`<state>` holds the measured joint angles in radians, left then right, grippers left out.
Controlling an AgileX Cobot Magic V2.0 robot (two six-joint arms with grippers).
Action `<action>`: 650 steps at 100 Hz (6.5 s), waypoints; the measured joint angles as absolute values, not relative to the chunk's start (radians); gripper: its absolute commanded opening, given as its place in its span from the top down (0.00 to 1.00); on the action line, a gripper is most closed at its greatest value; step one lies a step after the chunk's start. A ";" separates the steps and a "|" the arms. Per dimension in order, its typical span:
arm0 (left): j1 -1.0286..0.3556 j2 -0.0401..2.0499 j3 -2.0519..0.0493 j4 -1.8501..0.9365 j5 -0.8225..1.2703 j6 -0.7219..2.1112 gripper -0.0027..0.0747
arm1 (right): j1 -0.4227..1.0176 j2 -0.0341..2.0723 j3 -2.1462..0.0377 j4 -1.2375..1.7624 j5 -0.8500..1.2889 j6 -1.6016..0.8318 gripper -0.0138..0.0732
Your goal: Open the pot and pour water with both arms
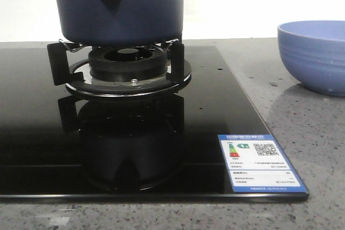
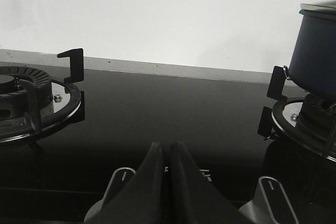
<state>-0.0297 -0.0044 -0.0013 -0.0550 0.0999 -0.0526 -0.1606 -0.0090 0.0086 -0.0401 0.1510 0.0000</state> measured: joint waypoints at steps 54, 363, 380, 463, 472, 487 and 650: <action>-0.030 -0.004 -0.001 -0.137 0.098 -0.053 0.99 | -0.161 -0.009 0.009 0.076 0.095 0.000 0.91; -0.507 1.192 -1.010 -0.485 0.216 0.448 0.39 | 0.084 0.530 -0.563 0.362 0.406 -0.359 0.36; -0.536 1.217 -1.010 -0.491 0.183 0.448 0.39 | 0.084 0.530 -0.563 0.364 0.406 -0.359 0.36; -0.545 1.379 -1.094 -0.496 0.114 0.448 0.35 | 0.084 0.530 -0.563 0.364 0.406 -0.359 0.36; -0.545 1.386 -1.094 -0.496 0.105 0.448 0.35 | 0.084 0.530 -0.563 0.364 0.406 -0.359 0.36; -0.545 1.401 -1.094 -0.496 0.086 0.450 0.35 | 0.084 0.530 -0.563 0.364 0.406 -0.359 0.36; -0.509 1.231 -1.094 -0.497 0.092 0.456 0.58 | 0.084 0.549 -0.601 0.364 0.443 -0.359 0.36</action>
<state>-0.5086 1.2306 -1.0941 -0.4974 0.0916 0.4556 0.0837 0.5486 -0.6013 0.3638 0.4428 -0.3590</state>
